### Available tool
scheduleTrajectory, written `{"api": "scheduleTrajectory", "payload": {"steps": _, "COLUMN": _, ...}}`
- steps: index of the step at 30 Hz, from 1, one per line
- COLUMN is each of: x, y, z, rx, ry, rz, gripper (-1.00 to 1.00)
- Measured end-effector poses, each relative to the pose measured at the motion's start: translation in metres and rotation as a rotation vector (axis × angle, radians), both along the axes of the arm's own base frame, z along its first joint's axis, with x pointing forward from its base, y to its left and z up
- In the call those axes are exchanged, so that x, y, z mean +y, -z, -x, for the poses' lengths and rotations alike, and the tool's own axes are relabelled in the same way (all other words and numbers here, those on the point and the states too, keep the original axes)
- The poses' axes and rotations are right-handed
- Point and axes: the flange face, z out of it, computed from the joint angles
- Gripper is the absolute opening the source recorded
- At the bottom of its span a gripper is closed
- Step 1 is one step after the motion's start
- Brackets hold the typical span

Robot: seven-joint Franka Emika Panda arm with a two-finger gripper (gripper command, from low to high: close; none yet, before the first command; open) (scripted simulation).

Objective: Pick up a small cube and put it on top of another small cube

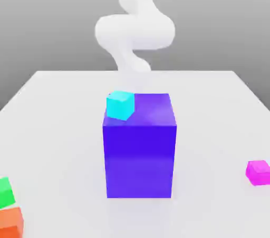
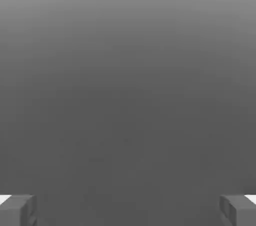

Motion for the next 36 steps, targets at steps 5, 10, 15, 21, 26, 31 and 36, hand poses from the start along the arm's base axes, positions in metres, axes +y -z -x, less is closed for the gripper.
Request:
{"api": "scheduleTrajectory", "payload": {"steps": 5, "x": 0.067, "y": 0.089, "z": -0.049, "rx": 0.141, "ry": -0.002, "rz": 0.012, "gripper": 0.00}}
{"api": "scheduleTrajectory", "payload": {"steps": 10, "x": 0.133, "y": 0.184, "z": -0.068, "rx": 0.272, "ry": -0.017, "rz": 0.025, "gripper": 0.00}}
{"api": "scheduleTrajectory", "payload": {"steps": 15, "x": 0.196, "y": 0.281, "z": -0.058, "rx": 0.402, "ry": -0.042, "rz": 0.035, "gripper": 0.00}}
{"api": "scheduleTrajectory", "payload": {"steps": 21, "x": 0.268, "y": 0.391, "z": -0.004, "rx": 0.562, "ry": -0.094, "rz": 0.044, "gripper": 0.00}}
{"api": "scheduleTrajectory", "payload": {"steps": 26, "x": 0.305, "y": 0.469, "z": 0.057, "rx": 0.702, "ry": -0.111, "rz": 0.037, "gripper": 0.00}}
{"api": "scheduleTrajectory", "payload": {"steps": 31, "x": 0.312, "y": 0.528, "z": 0.068, "rx": 0.727, "ry": -0.114, "rz": 0.032, "gripper": 0.00}}
{"api": "scheduleTrajectory", "payload": {"steps": 36, "x": 0.311, "y": 0.539, "z": 0.069, "rx": 0.727, "ry": -0.115, "rz": 0.033, "gripper": -1.00}}
